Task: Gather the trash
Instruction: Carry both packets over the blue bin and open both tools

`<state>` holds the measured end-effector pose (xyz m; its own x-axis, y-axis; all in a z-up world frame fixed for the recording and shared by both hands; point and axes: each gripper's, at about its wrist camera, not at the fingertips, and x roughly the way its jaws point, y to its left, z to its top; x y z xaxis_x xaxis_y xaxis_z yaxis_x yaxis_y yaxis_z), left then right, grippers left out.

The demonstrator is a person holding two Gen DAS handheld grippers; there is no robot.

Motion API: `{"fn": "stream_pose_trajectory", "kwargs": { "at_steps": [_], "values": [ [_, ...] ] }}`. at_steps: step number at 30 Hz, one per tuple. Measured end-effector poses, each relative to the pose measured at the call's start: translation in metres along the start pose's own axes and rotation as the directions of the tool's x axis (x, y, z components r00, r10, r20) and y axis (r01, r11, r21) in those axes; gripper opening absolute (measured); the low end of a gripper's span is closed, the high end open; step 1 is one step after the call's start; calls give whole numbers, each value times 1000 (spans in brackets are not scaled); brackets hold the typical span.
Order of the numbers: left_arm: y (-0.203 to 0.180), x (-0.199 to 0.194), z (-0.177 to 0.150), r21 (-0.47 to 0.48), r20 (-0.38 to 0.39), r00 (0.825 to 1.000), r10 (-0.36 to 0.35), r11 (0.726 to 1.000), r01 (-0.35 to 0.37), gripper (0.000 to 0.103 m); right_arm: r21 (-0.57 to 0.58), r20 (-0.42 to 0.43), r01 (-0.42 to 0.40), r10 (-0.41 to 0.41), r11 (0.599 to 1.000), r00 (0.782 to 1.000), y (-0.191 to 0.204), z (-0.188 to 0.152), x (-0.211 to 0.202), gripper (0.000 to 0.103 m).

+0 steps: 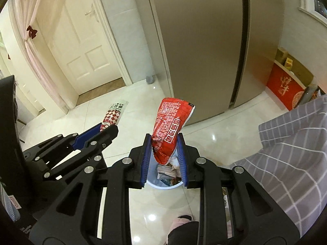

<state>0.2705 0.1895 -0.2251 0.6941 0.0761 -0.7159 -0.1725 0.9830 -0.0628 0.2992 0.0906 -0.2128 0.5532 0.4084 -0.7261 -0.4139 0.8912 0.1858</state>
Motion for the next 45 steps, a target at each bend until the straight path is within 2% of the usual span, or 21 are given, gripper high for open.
{"fn": "stream_pose_trajectory", "kwargs": {
  "at_steps": [5,8,9,10,12,31,45],
  "values": [
    [12,15,3,-17,-16,1000,9,1000,-9,18,1,-1,-1,1,1000,1000,6,0,12,25],
    [15,20,5,-27,-15,1000,17,999,-18,23,9,6,4,-4,1000,1000,6,0,17,25],
    [16,21,5,-33,-17,999,32,999,-32,32,13,8,6,-6,1000,1000,6,0,18,25],
    [16,22,5,-38,-21,999,44,998,-45,48,14,7,8,-8,1000,1000,5,-1,18,25],
    [19,23,6,-48,-18,998,65,997,-66,62,23,8,15,-15,1000,1000,3,0,19,25],
    [22,13,5,-43,-15,997,74,996,-75,62,16,10,17,-17,1000,1000,7,2,15,25],
    [41,8,3,-80,-19,996,82,993,-83,64,-7,8,0,0,1000,1000,15,4,18,25]
  ]
}}
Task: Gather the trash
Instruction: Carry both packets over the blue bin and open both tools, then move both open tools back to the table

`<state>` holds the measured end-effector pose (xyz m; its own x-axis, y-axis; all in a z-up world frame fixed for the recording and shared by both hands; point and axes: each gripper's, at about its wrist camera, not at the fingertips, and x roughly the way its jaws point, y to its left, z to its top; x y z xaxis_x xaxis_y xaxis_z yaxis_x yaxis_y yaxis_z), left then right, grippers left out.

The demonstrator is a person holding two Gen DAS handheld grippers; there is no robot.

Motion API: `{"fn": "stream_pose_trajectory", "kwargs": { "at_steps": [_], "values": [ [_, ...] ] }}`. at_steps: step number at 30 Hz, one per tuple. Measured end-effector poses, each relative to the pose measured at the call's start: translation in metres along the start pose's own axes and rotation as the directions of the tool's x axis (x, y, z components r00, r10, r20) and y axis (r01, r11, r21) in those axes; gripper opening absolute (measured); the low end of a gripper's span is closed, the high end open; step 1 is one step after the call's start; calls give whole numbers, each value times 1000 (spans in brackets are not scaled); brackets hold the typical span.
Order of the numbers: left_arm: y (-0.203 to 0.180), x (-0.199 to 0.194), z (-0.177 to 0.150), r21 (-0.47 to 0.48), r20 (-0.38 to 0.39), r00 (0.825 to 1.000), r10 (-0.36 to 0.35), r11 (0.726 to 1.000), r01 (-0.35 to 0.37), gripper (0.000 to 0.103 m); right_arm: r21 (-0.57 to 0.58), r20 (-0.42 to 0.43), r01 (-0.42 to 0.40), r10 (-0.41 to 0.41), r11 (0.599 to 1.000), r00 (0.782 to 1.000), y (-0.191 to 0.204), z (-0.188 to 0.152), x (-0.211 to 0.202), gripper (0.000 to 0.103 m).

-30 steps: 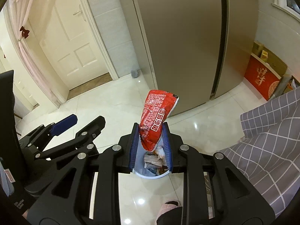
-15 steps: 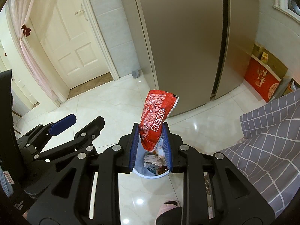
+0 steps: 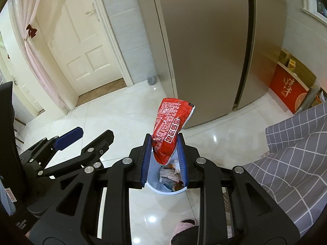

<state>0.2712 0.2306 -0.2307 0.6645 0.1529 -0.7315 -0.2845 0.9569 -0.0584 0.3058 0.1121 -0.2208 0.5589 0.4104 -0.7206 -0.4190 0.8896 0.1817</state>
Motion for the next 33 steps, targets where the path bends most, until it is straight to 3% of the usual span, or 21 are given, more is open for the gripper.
{"fn": "stream_pose_trajectory", "kwargs": {
  "at_steps": [12,14,15,21,33],
  "values": [
    [27,5,-1,-58,-5,999,48,997,-48,65,-11,16,-40,41,999,999,15,6,12,28],
    [31,6,0,-67,-8,998,59,996,-59,65,-8,32,-56,57,998,998,17,7,15,54],
    [33,7,0,-73,-9,998,63,995,-63,66,-4,37,-56,56,998,998,18,7,15,75],
    [37,11,-2,-92,-25,998,58,994,-60,66,2,60,-26,26,1000,998,13,5,12,75],
    [5,-14,0,-37,17,999,38,999,-37,68,38,76,22,-25,999,997,-12,0,-15,75]
  ]
}}
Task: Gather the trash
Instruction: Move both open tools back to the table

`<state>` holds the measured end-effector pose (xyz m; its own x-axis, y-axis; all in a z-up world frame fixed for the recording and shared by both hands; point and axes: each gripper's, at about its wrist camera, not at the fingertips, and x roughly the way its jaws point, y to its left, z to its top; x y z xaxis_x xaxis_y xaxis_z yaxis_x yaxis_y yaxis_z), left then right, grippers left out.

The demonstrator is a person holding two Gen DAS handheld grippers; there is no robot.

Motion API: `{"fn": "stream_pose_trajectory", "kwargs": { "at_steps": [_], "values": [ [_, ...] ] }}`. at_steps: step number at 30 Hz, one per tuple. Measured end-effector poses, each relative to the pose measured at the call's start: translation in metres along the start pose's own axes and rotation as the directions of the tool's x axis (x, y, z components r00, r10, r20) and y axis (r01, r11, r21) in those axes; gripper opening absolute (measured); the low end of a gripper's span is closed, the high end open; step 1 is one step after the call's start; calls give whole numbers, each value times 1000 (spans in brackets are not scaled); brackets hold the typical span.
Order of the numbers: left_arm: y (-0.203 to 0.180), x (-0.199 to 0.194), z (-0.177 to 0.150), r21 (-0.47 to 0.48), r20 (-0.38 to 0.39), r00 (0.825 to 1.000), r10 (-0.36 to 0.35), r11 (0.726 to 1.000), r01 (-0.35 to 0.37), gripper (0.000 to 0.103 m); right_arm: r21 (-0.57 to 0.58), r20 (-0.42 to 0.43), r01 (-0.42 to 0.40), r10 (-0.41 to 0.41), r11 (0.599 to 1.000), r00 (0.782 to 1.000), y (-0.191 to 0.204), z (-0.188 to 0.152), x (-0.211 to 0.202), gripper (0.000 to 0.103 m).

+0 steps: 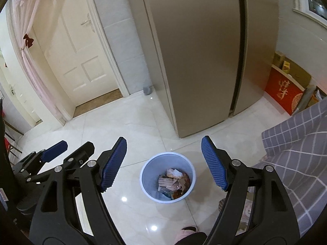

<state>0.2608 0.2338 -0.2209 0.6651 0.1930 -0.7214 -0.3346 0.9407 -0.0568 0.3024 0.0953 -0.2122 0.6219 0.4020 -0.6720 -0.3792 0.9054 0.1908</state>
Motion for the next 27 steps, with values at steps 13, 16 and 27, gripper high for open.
{"fn": "stream_pose_trajectory", "kwargs": {
  "at_steps": [13,16,27],
  "values": [
    [-105,-65,3,139,86,991,-103,986,91,74,58,108,80,-86,995,990,-77,0,-94,75],
    [-140,-75,1,178,78,983,-168,972,152,75,80,126,125,-134,989,983,-105,-3,-120,75],
    [-317,-97,-19,401,-2,928,-372,850,342,75,227,119,327,-359,918,926,-246,-29,-206,75]
  ]
}}
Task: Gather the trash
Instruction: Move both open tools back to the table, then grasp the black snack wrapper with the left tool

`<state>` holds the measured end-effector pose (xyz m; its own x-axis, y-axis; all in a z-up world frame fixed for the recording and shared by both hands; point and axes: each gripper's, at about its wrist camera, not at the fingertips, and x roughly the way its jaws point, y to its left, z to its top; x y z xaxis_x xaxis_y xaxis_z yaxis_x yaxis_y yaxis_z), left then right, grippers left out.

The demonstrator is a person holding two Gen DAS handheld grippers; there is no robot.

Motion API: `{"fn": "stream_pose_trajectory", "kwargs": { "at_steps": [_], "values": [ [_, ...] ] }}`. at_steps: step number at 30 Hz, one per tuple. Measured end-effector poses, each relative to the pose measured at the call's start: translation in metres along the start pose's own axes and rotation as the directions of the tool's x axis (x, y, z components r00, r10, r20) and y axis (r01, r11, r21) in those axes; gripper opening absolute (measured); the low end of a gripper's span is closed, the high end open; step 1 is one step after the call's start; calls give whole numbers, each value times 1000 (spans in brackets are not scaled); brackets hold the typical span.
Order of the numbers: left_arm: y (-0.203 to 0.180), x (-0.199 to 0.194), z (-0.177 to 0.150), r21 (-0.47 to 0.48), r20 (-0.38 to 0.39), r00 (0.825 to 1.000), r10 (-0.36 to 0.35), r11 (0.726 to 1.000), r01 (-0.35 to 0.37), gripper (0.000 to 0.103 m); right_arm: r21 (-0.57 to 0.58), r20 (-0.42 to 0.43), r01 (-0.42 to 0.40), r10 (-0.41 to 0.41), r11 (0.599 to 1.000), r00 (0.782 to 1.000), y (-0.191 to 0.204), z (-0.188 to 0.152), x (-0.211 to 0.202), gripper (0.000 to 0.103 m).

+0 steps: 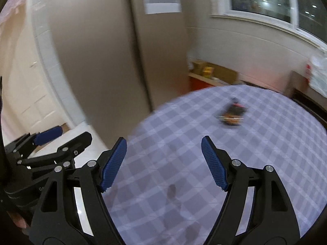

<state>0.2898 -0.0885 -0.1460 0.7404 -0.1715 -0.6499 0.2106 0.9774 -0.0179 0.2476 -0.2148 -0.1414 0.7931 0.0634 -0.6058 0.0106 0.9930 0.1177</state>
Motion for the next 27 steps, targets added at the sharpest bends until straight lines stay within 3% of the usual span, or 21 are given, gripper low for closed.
{"fn": "stream_pose_trajectory", "kwargs": {
  "at_steps": [5,8,17,24,26,27],
  "values": [
    [-74,32,16,87,-19,994,-108,990,110,75,91,-10,77,-77,993,997,-74,4,-2,75],
    [-109,56,27,119,-29,991,-129,984,132,75,133,-20,101,-99,986,995,-109,10,5,75],
    [-149,118,50,96,-87,978,-188,976,196,74,250,-70,104,-89,963,994,-171,16,43,75],
    [-167,148,47,90,-167,943,-288,948,306,60,287,-73,132,-116,949,991,-194,21,56,75],
    [-179,147,48,141,-158,945,-286,941,308,52,290,-69,135,-120,948,990,-192,21,56,75],
    [-185,146,47,163,-152,944,-292,935,315,43,289,-66,135,-121,948,990,-190,21,56,75]
  ]
}}
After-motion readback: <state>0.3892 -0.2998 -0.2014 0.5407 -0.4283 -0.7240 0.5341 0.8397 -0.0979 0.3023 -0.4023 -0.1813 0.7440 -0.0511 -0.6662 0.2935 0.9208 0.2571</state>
